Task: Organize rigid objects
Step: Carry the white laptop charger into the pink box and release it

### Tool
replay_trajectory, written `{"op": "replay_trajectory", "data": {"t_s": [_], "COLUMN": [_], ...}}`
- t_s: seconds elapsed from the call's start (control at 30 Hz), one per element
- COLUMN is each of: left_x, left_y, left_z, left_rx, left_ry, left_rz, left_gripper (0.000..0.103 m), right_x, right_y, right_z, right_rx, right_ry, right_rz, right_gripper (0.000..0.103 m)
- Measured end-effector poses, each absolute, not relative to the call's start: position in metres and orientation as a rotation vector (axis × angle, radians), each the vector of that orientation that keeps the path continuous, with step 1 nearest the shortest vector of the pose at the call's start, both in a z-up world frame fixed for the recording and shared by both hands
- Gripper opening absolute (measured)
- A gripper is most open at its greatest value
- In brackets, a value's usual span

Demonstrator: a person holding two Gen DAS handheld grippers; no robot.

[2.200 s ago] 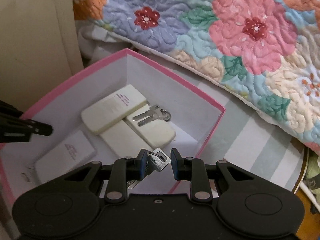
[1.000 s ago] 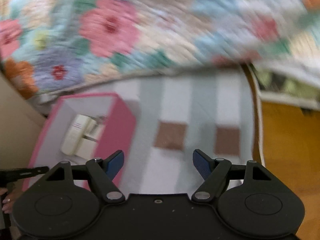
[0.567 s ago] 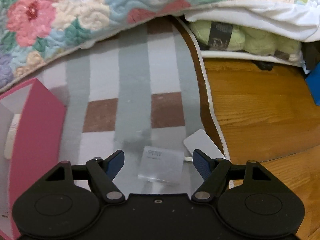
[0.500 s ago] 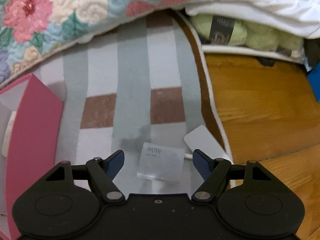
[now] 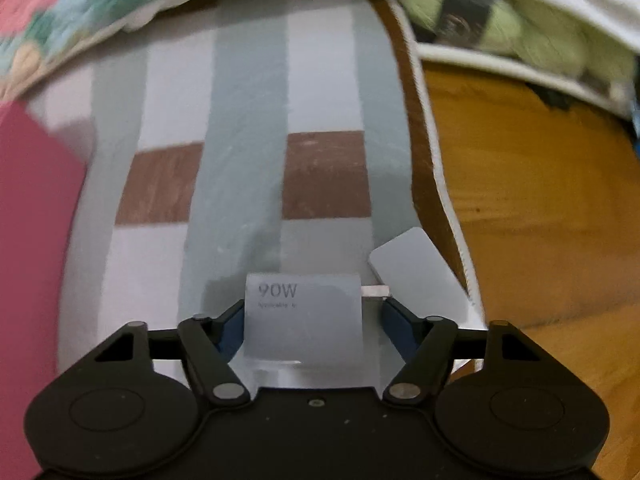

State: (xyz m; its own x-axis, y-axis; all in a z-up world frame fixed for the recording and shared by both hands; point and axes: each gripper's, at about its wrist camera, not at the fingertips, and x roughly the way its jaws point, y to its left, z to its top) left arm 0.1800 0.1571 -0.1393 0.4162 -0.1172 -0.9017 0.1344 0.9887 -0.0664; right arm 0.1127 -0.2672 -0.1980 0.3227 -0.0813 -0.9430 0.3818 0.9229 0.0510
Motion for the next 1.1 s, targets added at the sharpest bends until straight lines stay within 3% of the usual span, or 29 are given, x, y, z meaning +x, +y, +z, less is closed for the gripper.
{"op": "replay_trajectory", "data": {"t_s": [0.03, 0.33, 0.63, 0.9, 1.1], "left_x": [0.180, 0.178, 0.179, 0.179, 0.179], "left_y": [0.157, 0.157, 0.158, 0.158, 0.160], "left_z": [-0.139, -0.138, -0.138, -0.138, -0.138], "left_rx": [0.018, 0.014, 0.006, 0.004, 0.003], "left_ry": [1.130, 1.118, 1.128, 1.129, 1.126], "left_rz": [-0.156, -0.155, -0.156, -0.159, -0.169], "left_gripper": [0.008, 0.007, 0.007, 0.007, 0.007], "right_x": [0.111, 0.089, 0.080, 0.092, 0.119], "right_y": [-0.265, -0.251, -0.176, -0.092, -0.047], "right_z": [-0.196, -0.167, -0.083, -0.026, -0.022], "right_rx": [0.262, 0.294, 0.346, 0.071, -0.217], "right_ry": [1.194, 1.110, 1.073, 1.010, 1.027], "right_rz": [-0.292, -0.237, 0.067, 0.386, 0.595], "right_gripper": [0.061, 0.061, 0.061, 0.061, 0.061]}}
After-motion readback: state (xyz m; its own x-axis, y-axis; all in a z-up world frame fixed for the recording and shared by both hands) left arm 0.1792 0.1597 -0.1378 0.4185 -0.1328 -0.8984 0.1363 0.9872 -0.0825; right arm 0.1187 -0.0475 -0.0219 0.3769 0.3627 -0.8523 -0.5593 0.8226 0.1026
